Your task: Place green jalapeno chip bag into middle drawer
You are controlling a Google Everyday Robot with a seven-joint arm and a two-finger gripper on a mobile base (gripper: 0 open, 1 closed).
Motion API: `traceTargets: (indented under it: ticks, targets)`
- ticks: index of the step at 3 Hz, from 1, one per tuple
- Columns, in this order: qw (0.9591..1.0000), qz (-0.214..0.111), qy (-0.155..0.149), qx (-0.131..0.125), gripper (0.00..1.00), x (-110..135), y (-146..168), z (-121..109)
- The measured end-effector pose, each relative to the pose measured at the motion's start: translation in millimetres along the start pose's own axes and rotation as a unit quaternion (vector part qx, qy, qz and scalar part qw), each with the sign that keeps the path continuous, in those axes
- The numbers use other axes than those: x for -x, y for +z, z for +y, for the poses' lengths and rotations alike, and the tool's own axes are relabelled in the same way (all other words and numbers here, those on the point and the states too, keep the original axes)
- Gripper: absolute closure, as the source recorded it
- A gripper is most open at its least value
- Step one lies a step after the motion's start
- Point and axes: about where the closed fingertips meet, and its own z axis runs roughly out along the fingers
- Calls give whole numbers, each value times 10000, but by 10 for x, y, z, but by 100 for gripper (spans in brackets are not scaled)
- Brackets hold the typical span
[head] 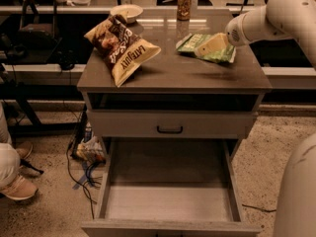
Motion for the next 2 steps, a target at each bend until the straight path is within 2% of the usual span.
traceTargets:
  ticks: [1, 2]
  targets:
    - [9995, 172, 162, 191, 0, -109, 309, 77]
    - [9991, 255, 247, 232, 0, -158, 457, 82]
